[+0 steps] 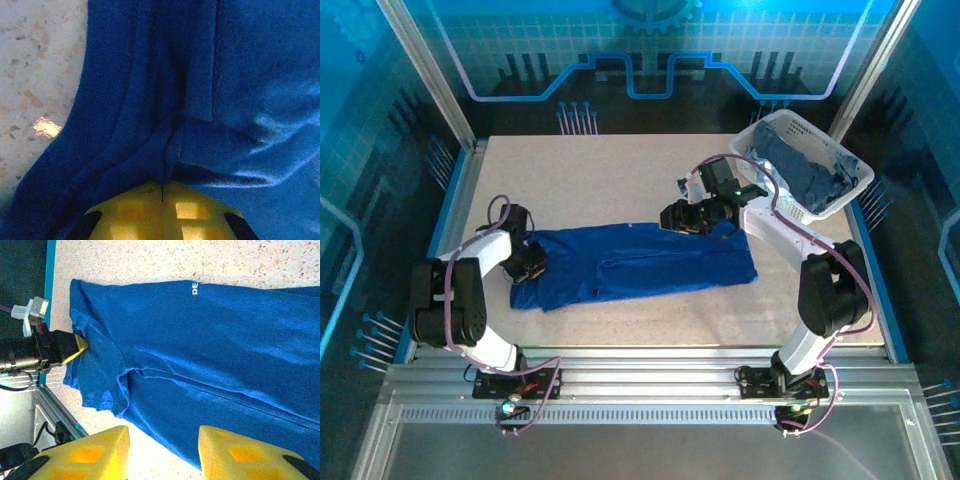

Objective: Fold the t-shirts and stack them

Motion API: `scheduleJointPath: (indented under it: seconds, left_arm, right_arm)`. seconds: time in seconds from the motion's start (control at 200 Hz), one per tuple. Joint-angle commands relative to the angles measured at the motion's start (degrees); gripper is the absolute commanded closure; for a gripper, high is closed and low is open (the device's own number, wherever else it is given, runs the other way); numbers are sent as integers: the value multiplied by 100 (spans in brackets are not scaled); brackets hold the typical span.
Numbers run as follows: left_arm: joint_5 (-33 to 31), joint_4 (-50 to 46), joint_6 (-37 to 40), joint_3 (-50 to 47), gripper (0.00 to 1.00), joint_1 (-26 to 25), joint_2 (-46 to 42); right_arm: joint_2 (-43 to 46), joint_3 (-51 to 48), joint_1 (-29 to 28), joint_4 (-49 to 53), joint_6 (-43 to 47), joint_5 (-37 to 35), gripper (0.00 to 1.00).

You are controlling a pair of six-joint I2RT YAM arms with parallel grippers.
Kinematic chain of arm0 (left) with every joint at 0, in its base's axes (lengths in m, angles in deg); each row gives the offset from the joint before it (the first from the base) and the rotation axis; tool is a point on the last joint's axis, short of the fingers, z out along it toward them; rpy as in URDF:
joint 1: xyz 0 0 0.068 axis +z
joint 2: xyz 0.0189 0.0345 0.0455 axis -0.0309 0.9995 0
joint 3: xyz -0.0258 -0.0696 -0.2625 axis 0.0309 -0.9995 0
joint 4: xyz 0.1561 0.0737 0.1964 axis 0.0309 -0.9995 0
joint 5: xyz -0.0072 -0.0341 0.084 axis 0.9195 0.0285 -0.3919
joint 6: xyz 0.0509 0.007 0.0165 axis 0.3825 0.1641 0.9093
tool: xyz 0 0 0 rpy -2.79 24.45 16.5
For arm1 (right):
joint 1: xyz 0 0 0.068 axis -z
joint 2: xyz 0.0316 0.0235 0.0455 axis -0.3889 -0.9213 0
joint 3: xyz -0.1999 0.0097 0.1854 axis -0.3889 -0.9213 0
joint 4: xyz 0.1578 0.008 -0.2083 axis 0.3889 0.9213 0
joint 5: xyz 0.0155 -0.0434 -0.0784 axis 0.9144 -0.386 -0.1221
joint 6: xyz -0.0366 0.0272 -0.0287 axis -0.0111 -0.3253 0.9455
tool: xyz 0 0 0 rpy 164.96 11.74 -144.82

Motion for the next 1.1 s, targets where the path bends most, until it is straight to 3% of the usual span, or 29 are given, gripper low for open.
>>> scheduleJointPath:
  seconds: [0.0, 0.425, 0.61, 0.845, 1.09]
  left_arm:
    - [-106, -325, 0, 166, 96, 101, -439]
    - [-41, -852, -125, 504, 100, 127, -652]
    - [203, -1046, -86, 655, 86, 127, -488]
    - [411, -951, -67, 750, 77, 127, -96]
    - [249, -966, 142, 819, 77, 130, 76]
  right_arm:
    - [-93, 91, -44, 67, 53, 77, 58]
    - [-212, 246, -47, 101, 80, 99, 58]
    - [-188, 183, -42, 93, 64, 86, 58]
    - [-171, 178, -49, 102, 73, 77, 58]
    - [-136, 126, -40, 100, 64, 67, 58]
